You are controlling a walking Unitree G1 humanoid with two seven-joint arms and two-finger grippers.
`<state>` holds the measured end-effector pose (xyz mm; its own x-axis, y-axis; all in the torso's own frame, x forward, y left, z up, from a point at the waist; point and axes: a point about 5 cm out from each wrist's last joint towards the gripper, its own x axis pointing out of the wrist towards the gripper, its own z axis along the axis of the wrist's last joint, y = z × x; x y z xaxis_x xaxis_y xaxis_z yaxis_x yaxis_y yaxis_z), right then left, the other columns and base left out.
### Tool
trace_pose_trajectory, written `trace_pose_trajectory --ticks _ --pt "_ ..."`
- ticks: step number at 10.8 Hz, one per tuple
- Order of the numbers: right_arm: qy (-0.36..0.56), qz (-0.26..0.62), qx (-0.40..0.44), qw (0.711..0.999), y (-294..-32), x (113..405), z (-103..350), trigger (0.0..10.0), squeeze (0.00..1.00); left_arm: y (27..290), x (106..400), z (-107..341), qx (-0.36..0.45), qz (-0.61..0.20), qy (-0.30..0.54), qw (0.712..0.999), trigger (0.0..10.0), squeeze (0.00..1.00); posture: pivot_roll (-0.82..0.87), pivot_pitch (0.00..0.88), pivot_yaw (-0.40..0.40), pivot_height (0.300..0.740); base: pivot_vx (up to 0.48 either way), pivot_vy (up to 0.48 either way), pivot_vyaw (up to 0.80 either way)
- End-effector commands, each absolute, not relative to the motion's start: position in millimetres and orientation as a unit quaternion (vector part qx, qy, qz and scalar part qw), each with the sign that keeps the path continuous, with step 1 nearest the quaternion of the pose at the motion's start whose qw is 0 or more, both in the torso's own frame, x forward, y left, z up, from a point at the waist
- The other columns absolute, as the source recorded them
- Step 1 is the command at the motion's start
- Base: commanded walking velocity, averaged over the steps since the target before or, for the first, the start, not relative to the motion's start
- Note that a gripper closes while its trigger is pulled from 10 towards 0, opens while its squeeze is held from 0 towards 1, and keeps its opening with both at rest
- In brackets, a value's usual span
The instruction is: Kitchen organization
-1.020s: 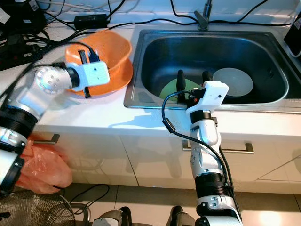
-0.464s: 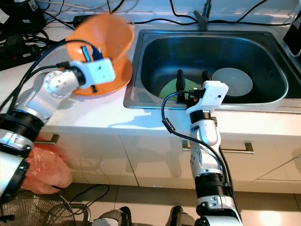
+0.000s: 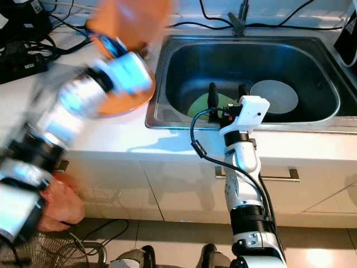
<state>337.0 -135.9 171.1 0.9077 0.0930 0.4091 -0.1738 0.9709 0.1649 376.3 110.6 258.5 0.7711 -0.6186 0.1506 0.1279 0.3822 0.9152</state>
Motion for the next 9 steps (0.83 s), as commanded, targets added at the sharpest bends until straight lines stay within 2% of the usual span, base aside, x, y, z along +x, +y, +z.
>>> trace_pose_trajectory --ticks 1,5,7,9 --pt "-0.137 0.068 0.104 0.983 -135 334 142 10.0 0.00 108 373 263 0.510 -0.233 -0.262 0.785 10.0 0.00 0.17 0.147 0.063 0.740 0.000 0.000 0.00" --pt "-0.139 0.065 0.112 0.982 -135 335 144 10.0 0.00 92 367 254 0.517 -0.245 -0.270 0.774 10.0 0.00 0.17 0.148 0.066 0.740 0.000 0.000 0.00" --pt "-0.150 0.055 0.135 0.978 -139 338 156 10.0 0.00 76 365 247 0.541 -0.236 -0.288 0.754 10.0 0.00 0.16 0.148 0.066 0.740 0.000 0.000 0.00" --pt "-0.156 0.052 0.155 0.974 -140 339 163 10.0 0.00 63 361 242 0.540 -0.241 -0.296 0.750 10.0 0.00 0.16 0.149 0.066 0.740 0.000 0.000 0.00"
